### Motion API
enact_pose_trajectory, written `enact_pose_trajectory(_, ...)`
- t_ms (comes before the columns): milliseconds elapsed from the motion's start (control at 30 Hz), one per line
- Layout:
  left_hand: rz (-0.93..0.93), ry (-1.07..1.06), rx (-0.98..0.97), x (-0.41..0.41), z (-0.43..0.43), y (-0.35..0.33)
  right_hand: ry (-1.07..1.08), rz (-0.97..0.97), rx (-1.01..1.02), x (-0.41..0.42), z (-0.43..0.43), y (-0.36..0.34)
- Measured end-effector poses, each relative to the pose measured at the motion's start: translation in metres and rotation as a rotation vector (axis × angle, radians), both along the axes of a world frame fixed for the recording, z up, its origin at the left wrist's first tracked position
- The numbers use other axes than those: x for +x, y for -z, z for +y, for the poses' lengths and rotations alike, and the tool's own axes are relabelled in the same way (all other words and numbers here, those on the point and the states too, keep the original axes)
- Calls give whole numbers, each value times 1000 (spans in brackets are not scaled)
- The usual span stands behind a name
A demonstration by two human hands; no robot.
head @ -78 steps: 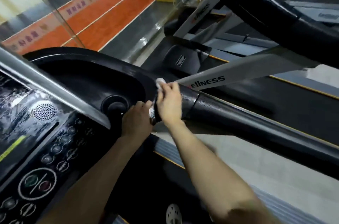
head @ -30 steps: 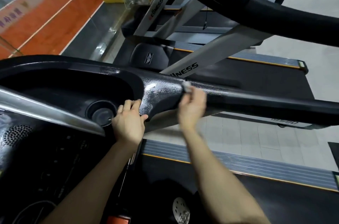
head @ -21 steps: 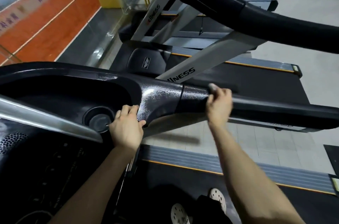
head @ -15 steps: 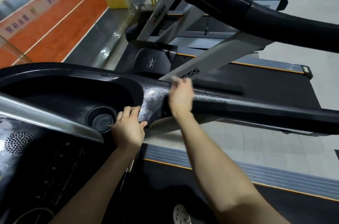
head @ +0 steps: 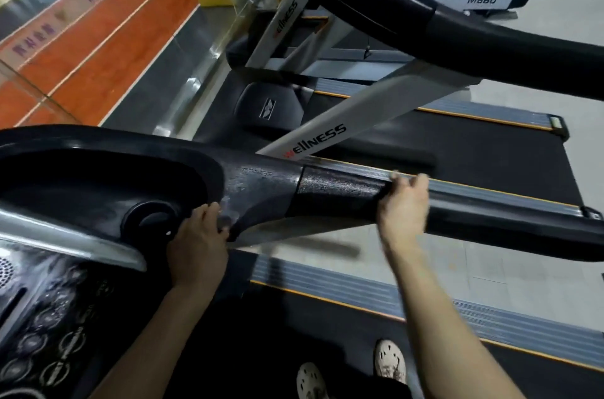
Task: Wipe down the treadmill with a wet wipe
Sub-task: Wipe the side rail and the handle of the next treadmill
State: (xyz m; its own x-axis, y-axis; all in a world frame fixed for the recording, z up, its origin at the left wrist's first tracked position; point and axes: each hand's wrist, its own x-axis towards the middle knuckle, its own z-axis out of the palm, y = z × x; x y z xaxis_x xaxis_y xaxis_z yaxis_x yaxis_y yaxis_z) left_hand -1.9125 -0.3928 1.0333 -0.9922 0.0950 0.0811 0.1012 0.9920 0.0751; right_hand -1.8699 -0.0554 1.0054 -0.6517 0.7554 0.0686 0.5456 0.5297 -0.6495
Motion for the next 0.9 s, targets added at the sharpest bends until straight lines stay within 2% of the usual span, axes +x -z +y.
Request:
enact_pose_trajectory(67, -15, -2, -64, -3, 9, -1, -215, 119, -51, -32, -56, -17)
enact_pose_trajectory(133, 34, 28, -122, -4, 27, -1, -460, 74, 37, -56, -101, -35)
enact_pose_trajectory(200, 125, 173, -114, -6, 55, -1, -551, 16, 44, -62, -95, -41)
enact_pose_trajectory(300, 172, 425, -89, -24, 111, 0, -420, -83, 114, -20, -9, -18)
enact_pose_trajectory(400, 41, 584, -223, -43, 161, 14, -72, -178, 130, 63, 123, 8)
enact_pose_trajectory(467, -24, 601, -315, -50, 174, 33, 170, -226, 132, 114, 190, 8)
enact_pose_trajectory(533, -29, 596, -363, -53, 176, 48, 320, -220, 120, 131, 206, 7)
enact_pose_trajectory(567, -25, 590, -371, -54, 176, 51, 316, -202, 114, 122, 193, 7)
enact_pose_trajectory(633, -39, 582, -373, -55, 176, 52, 149, -149, 113, 80, 142, 4)
enact_pose_trajectory(767, -34, 562, -339, -57, 178, 52, -382, -120, 51, -5, 18, -21)
enact_pose_trajectory(833, -23, 564, -313, -57, 181, 51, -460, -90, 51, -7, 12, -28)
enact_pose_trajectory(900, -58, 547, -347, -58, 185, 43, -409, -94, 108, 19, 55, -12)
